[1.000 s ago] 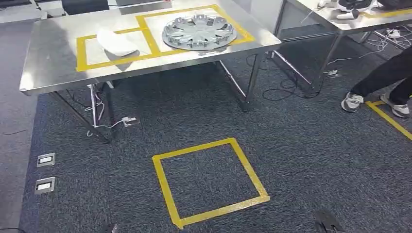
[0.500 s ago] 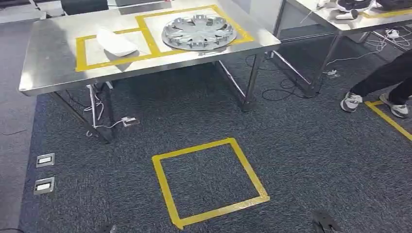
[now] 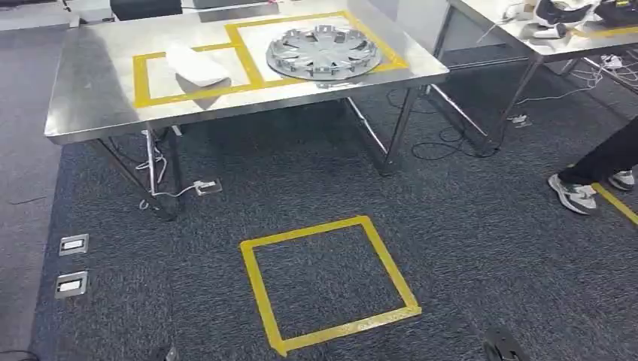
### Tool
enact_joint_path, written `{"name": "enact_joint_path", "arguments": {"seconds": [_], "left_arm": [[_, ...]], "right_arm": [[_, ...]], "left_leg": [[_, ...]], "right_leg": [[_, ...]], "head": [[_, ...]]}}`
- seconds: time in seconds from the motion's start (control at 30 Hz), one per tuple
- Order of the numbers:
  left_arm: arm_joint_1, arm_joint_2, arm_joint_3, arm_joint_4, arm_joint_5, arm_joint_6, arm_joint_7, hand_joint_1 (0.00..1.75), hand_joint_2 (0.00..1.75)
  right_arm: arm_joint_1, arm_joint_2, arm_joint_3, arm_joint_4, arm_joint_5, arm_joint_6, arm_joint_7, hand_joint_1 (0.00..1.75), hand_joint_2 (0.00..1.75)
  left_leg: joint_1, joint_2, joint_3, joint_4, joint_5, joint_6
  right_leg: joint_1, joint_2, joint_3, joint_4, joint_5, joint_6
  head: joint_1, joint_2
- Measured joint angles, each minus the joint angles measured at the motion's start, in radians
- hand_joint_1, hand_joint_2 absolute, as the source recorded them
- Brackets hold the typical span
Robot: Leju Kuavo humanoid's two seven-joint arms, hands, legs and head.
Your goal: Take the parts from the cabinet and place them on the table.
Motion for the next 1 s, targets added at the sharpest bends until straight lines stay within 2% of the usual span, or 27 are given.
{"name": "enact_joint_path", "arguments": {"seconds": [0.03,0.07,0.13,0.17,0.2,0.23,0.27,0.33,0.37,0.4,0.47,0.5,0.53,0.57,0.63,0.67,0.7,0.73,0.77,0.83,0.87,0.9,0.93,1.0], "left_arm": [[0.000,0.000,0.000,0.000,0.000,0.000,0.000,0.00,0.00],[0.000,-0.001,0.000,0.000,-0.002,0.000,0.000,0.00,0.00],[-0.001,-0.002,0.000,0.000,-0.008,-0.002,0.000,0.00,0.00],[-0.001,0.000,0.000,0.000,-0.009,-0.002,0.000,0.00,0.00],[-0.006,0.003,0.000,0.000,-0.010,-0.002,0.000,0.00,0.00],[-0.007,0.003,0.000,0.000,-0.010,-0.002,0.000,0.00,0.00],[-0.008,0.003,-0.001,0.000,-0.010,-0.002,0.000,0.00,0.00],[-0.009,0.001,-0.001,0.000,-0.010,-0.002,0.000,0.00,0.00],[-0.009,0.001,-0.001,0.000,-0.010,-0.002,0.000,0.00,0.00],[-0.009,0.001,-0.001,0.000,-0.010,-0.002,0.000,0.00,0.00],[-0.010,0.000,-0.001,0.000,-0.010,-0.002,0.000,0.00,0.00],[-0.009,0.001,-0.001,0.000,-0.010,-0.002,0.000,0.00,0.00],[-0.007,0.000,-0.001,0.000,-0.010,-0.002,0.000,0.00,0.00],[-0.005,0.000,-0.001,0.000,-0.010,-0.002,0.000,0.00,0.00],[-0.007,0.002,-0.001,0.000,-0.010,-0.002,0.000,0.00,0.00],[-0.008,0.003,-0.001,0.000,-0.010,-0.002,0.000,0.00,0.00],[-0.009,0.007,-0.001,0.000,-0.010,-0.002,0.000,0.00,0.00],[-0.009,0.007,-0.001,0.000,-0.010,-0.002,0.000,0.00,0.00],[-0.013,0.008,-0.002,0.000,-0.010,-0.002,0.000,0.00,0.00],[-0.014,0.006,-0.002,0.000,-0.010,-0.001,0.000,0.00,0.00],[-0.014,0.006,-0.002,0.000,-0.010,-0.001,0.000,0.00,0.00],[-0.014,0.004,-0.002,0.000,-0.009,-0.001,0.000,0.00,0.00],[-0.014,0.003,-0.002,0.000,-0.010,-0.001,0.000,0.00,0.00],[-0.012,0.005,-0.002,0.000,-0.009,-0.001,0.000,0.00,0.00]], "right_arm": [[0.001,0.000,0.000,0.003,-0.001,0.000,0.000,0.00,0.00],[0.001,0.000,0.000,0.005,-0.003,0.000,0.000,0.00,0.00],[0.000,0.000,0.000,0.005,-0.009,-0.002,-0.002,0.00,0.00],[-0.001,0.001,0.000,0.005,-0.011,-0.003,-0.004,0.00,0.00],[-0.003,0.005,0.000,0.005,-0.012,-0.004,-0.007,0.00,0.00],[-0.007,0.005,0.000,0.005,-0.013,-0.005,-0.008,0.00,0.00],[-0.006,0.005,0.000,0.006,-0.015,-0.006,-0.008,0.00,0.00],[-0.001,0.005,0.000,0.006,-0.015,-0.007,-0.008,0.00,0.00],[-0.001,0.005,0.000,0.006,-0.015,-0.008,-0.008,0.00,0.00],[-0.003,0.005,-0.001,0.006,-0.015,-0.008,-0.009,0.00,0.00],[-0.006,0.005,-0.001,0.006,-0.015,-0.008,-0.010,0.00,0.00],[-0.005,0.005,-0.001,0.006,-0.015,-0.008,-0.010,0.00,0.00],[-0.005,0.005,-0.001,0.007,-0.015,-0.008,-0.010,0.00,0.00],[-0.005,0.005,-0.001,0.007,-0.015,-0.008,-0.010,0.00,0.00],[-0.006,0.006,-0.001,0.007,-0.015,-0.008,-0.010,0.00,0.00],[-0.006,0.007,-0.001,0.007,-0.017,-0.008,-0.011,0.00,0.00],[-0.008,0.011,-0.001,0.007,-0.018,-0.008,-0.011,0.00,0.00],[-0.009,0.012,-0.001,0.007,-0.018,-0.008,-0.012,0.00,0.00],[-0.009,0.012,-0.001,0.007,-0.018,-0.008,-0.013,0.00,0.00],[-0.007,0.012,-0.001,0.007,-0.022,-0.008,-0.013,0.00,0.00],[-0.005,0.012,-0.001,0.008,-0.023,-0.008,-0.013,0.00,0.00],[-0.004,0.012,-0.001,0.008,-0.024,-0.008,-0.013,0.00,0.00],[-0.005,0.012,-0.001,0.008,-0.025,-0.008,-0.013,0.00,0.00],[-0.007,0.012,-0.001,0.009,-0.028,-0.011,-0.013,0.00,0.00]], "left_leg": [[0.000,0.001,0.004,0.000,-0.003,-0.002],[0.003,0.004,0.008,0.001,-0.006,-0.007],[0.010,0.008,0.021,0.010,-0.021,-0.023],[0.010,0.011,0.022,0.016,-0.031,-0.034],[-0.002,0.013,0.018,0.033,-0.039,-0.044],[-0.003,0.015,0.014,0.032,-0.037,-0.047],[-0.003,0.021,0.014,0.032,-0.035,-0.050],[0.005,0.025,0.017,0.037,-0.043,-0.059],[0.006,0.007,0.008,0.065,-0.064,-0.059],[0.006,-0.005,-0.025,0.129,-0.099,-0.056],[0.001,-0.012,-0.129,0.318,-0.175,-0.051],[-0.001,-0.013,-0.171,0.385,-0.189,-0.047],[-0.006,-0.015,-0.193,0.405,-0.174,-0.040],[-0.012,-0.016,-0.187,0.372,-0.138,-0.030],[-0.027,-0.028,-0.124,0.206,-0.034,-0.007],[-0.036,-0.048,-0.088,0.119,0.009,0.006],[-0.041,-0.065,-0.079,0.086,0.008,0.013],[-0.041,-0.067,-0.074,0.076,0.005,0.016],[-0.039,-0.056,-0.073,0.069,0.004,0.008],[-0.042,-0.050,-0.071,0.065,0.004,0.013],[-0.033,-0.045,-0.064,0.047,0.014,0.018],[-0.029,-0.032,-0.057,0.035,0.021,0.019],[-0.030,-0.031,-0.055,0.032,0.021,0.024],[-0.030,-0.017,-0.054,0.032,0.020,0.026]], "right_leg": [[-0.004,-0.001,-0.001,0.000,0.016,0.003],[-0.008,-0.001,0.019,-0.045,0.049,0.007],[-0.017,-0.015,0.108,-0.224,0.144,0.017],[-0.016,-0.034,0.133,-0.269,0.132,0.025],[-0.008,-0.037,0.141,-0.292,0.122,0.014],[-0.008,-0.030,0.138,-0.279,0.119,-0.010],[-0.005,-0.025,0.133,-0.276,0.117,-0.015],[-0.004,-0.011,0.132,-0.278,0.117,-0.031],[-0.003,-0.006,0.134,-0.279,0.117,-0.038],[-0.001,-0.001,0.134,-0.279,0.118,-0.043],[0.007,0.009,0.132,-0.280,0.117,-0.051],[0.012,0.015,0.132,-0.280,0.116,-0.055],[0.017,0.024,0.134,-0.280,0.115,-0.057],[0.020,0.032,0.136,-0.280,0.115,-0.058],[0.023,0.048,0.142,-0.280,0.115,-0.058],[0.022,0.054,0.143,-0.281,0.114,-0.058],[0.024,0.057,0.142,-0.280,0.113,-0.057],[0.029,0.060,0.140,-0.277,0.112,-0.056],[0.026,0.065,0.138,-0.279,0.113,-0.053],[0.022,0.073,0.138,-0.288,0.116,-0.045],[0.024,0.077,0.136,-0.290,0.117,-0.040],[0.023,0.053,0.130,-0.273,0.107,-0.040],[0.025,0.030,0.112,-0.230,0.072,-0.035],[0.021,0.017,0.042,-0.071,-0.011,-0.025]], "head": [[0.005,0.000],[0.007,0.000],[0.016,0.000],[0.023,0.000],[0.037,0.000],[0.034,0.000],[0.017,0.000],[0.004,0.000],[-0.003,0.000],[-0.011,0.000],[-0.029,0.000],[-0.036,0.000],[-0.037,0.000],[-0.037,0.000],[-0.041,0.000],[-0.043,0.000],[-0.044,0.000],[-0.045,0.000],[-0.044,0.000],[-0.044,0.000],[-0.044,0.000],[-0.040,0.000],[-0.034,0.000],[-0.019,0.000]]}}
